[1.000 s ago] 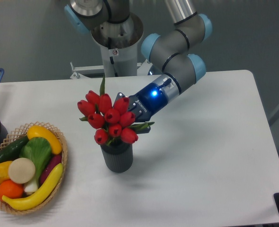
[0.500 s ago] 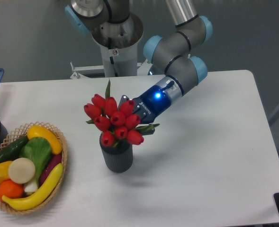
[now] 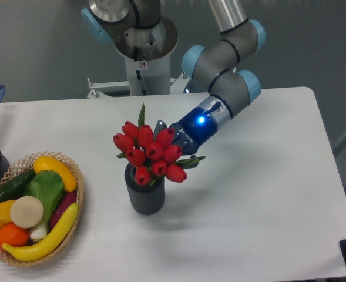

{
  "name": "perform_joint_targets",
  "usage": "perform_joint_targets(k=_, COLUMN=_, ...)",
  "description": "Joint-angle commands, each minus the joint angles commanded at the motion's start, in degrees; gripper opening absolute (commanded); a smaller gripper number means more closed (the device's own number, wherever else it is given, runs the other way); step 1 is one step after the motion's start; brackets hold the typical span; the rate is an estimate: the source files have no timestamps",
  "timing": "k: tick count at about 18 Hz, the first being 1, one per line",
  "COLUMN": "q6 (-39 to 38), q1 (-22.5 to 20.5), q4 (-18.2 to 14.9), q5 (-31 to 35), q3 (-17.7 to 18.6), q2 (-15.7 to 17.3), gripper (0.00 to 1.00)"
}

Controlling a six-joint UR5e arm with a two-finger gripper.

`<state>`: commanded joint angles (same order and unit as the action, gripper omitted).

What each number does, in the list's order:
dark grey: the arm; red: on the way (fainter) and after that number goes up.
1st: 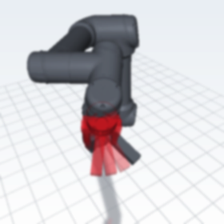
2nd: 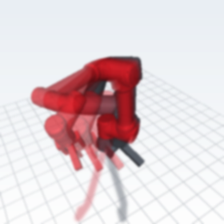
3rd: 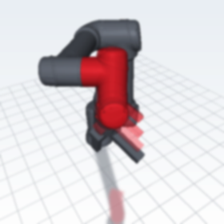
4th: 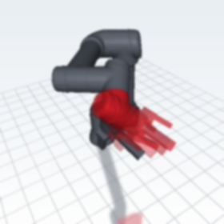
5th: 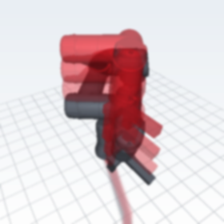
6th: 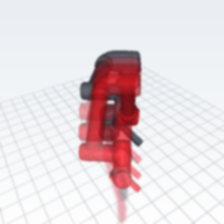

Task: Insert the flowers into the vase
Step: 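Push the tulip bunch down into the vase while holding the stems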

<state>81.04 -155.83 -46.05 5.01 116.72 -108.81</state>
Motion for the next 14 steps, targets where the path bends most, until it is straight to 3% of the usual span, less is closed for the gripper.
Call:
perform_joint_targets(k=6, q6=0.3, q1=0.8, q4=0.1, q5=1.4, q3=0.3, q2=0.0, gripper=0.27)
perform_joint_targets(k=12, q6=3.8, q1=0.7, q4=0.0, q5=1.6, q3=-0.2, q2=-0.7, gripper=0.78)
perform_joint_targets(k=14, q6=3.7, q1=0.5, q4=0.0, q5=1.8, q3=0.1, q2=-0.4, gripper=0.80)
